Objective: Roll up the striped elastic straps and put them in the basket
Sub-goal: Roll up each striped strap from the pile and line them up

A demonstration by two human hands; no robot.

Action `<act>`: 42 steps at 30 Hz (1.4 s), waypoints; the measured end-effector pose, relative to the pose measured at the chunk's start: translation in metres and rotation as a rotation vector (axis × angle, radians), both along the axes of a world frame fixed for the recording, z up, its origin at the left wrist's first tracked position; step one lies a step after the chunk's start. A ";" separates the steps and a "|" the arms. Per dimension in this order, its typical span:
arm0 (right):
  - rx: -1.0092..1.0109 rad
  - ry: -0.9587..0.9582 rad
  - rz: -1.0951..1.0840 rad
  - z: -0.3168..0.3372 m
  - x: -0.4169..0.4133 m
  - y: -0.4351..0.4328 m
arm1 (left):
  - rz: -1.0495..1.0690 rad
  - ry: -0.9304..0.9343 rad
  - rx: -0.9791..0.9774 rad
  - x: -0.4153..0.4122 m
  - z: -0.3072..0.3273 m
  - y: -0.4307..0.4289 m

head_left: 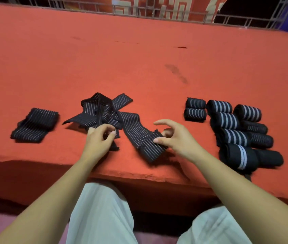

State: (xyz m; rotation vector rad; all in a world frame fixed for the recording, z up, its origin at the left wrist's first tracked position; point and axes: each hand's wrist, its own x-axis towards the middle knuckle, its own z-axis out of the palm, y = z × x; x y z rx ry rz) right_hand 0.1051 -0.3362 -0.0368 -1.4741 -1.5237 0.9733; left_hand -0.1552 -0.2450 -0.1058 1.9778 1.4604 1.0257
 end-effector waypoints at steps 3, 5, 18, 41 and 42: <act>0.014 -0.041 0.036 0.013 0.014 -0.010 | -0.136 -0.017 0.112 0.027 0.032 -0.012; 0.007 -0.026 0.072 0.021 0.020 -0.014 | -0.332 -0.090 0.040 0.046 0.055 -0.020; 0.099 0.053 0.093 0.060 0.072 -0.043 | -0.775 -0.356 -0.446 0.122 0.097 -0.047; -0.361 0.813 -0.061 0.024 0.056 -0.019 | -0.668 -0.660 -0.518 0.099 0.095 -0.049; -0.356 0.858 -0.079 0.025 0.057 -0.016 | -0.654 -0.638 -0.517 0.096 0.094 -0.048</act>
